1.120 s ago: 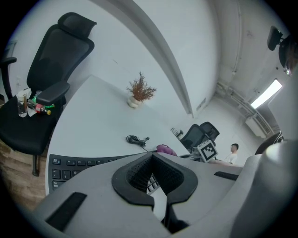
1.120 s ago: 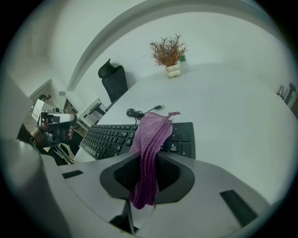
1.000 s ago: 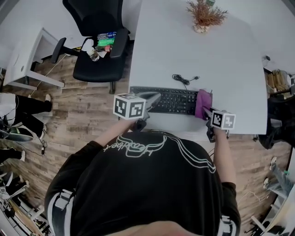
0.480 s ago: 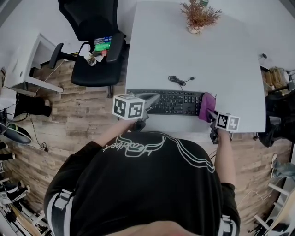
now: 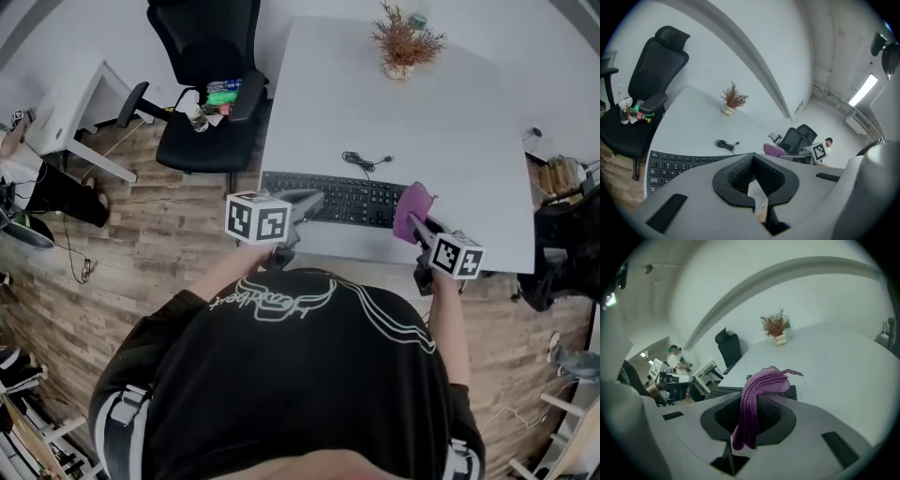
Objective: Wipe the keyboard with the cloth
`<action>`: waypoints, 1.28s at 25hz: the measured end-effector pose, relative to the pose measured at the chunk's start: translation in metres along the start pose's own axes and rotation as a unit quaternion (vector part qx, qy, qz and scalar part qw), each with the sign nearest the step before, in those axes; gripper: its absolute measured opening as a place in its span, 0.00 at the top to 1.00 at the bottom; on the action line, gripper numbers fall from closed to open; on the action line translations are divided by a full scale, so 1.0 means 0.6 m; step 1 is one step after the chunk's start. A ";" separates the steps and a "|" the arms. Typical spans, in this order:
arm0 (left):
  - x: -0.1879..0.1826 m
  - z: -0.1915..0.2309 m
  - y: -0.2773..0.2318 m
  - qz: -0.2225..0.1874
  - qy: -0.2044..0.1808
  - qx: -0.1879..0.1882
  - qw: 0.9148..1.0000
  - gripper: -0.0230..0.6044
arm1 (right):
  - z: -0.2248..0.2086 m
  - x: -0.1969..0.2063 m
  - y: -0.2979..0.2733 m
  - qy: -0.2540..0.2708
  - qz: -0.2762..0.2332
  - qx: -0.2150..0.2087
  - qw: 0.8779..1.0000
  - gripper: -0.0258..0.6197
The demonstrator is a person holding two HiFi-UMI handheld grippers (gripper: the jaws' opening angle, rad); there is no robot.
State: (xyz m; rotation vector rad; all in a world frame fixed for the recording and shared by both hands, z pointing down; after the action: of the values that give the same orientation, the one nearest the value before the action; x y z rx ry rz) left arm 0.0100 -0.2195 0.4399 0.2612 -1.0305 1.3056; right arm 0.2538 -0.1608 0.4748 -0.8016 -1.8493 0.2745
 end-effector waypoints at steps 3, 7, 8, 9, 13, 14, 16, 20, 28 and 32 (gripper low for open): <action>0.004 -0.056 0.024 -0.022 -0.005 0.006 1.000 0.96 | 0.066 -0.024 0.048 0.044 -0.046 -0.038 0.997 0.88; 0.026 -0.157 0.059 -0.048 -0.006 0.037 0.998 0.96 | 0.152 -0.022 0.133 0.092 -0.094 -0.091 0.987 0.88; 0.033 -0.184 0.068 -0.054 -0.009 0.042 0.998 0.96 | 0.171 -0.017 0.156 0.099 -0.105 -0.105 0.984 0.89; 0.040 -0.211 0.078 -0.061 -0.015 0.047 0.997 0.96 | 0.188 -0.011 0.178 0.106 -0.115 -0.119 0.980 0.88; 0.077 -0.306 0.115 -0.086 -0.056 0.053 0.993 0.96 | 0.241 0.029 0.267 0.137 -0.136 -0.158 0.968 0.88; 0.088 -0.326 0.125 -0.093 -0.064 0.051 0.992 0.96 | 0.251 0.043 0.289 0.142 -0.138 -0.165 0.966 0.88; 0.114 -0.362 0.145 -0.106 -0.072 0.047 0.991 0.96 | 0.264 0.070 0.331 0.148 -0.144 -0.175 0.963 0.88; 0.175 -0.428 0.167 -0.118 -0.085 0.034 0.989 0.95 | 0.268 0.124 0.400 0.141 -0.150 -0.192 0.960 0.88; 0.272 -0.531 0.210 -0.119 -0.091 0.023 0.989 0.96 | 0.289 0.208 0.501 0.120 -0.150 -0.205 0.960 0.88; 0.290 -0.552 0.229 -0.122 -0.092 0.020 0.988 0.96 | 0.308 0.228 0.521 0.123 -0.147 -0.210 0.959 0.88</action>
State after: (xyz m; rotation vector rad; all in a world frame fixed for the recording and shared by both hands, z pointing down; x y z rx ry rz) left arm 0.0316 0.1641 0.3332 0.5298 -1.0903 1.0965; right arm 0.1835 0.1928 0.3322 -0.7880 -1.7784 -0.4058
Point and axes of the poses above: the fingertips, and each gripper's own axes: y backward along the fingers, z to its left, x out of its underside, the point moved 3 cm from there along y, backward along the fingers, and after that the axes turned 2 degrees about -y, right-handed, at the moved point
